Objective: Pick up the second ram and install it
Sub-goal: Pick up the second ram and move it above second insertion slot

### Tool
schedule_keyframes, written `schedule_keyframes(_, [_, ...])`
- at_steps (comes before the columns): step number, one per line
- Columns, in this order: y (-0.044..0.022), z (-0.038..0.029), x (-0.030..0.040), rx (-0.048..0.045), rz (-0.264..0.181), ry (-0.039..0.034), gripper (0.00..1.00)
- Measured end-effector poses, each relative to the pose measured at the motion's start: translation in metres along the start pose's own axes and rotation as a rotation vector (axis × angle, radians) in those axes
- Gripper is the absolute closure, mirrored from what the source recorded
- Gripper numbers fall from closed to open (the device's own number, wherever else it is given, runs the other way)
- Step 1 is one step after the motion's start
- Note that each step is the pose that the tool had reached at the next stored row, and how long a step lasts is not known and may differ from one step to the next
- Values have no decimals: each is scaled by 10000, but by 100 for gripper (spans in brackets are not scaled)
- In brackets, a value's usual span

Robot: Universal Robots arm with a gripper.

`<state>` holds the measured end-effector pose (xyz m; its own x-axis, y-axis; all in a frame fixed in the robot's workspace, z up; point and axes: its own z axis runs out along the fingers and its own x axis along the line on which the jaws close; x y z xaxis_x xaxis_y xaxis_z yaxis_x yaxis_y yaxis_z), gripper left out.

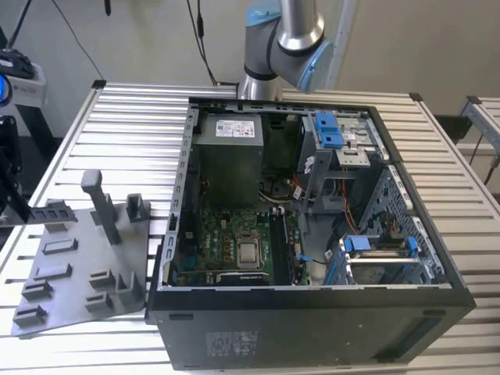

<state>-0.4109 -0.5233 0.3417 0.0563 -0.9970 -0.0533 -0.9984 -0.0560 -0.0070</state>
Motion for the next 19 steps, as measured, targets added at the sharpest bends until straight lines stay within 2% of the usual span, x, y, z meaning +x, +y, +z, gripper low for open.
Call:
schedule_keyframes(12, [-1, -196, -10, 0, 0, 0, 85])
schedule_keyframes(19, [-2, -289, -16, 0, 0, 0, 85])
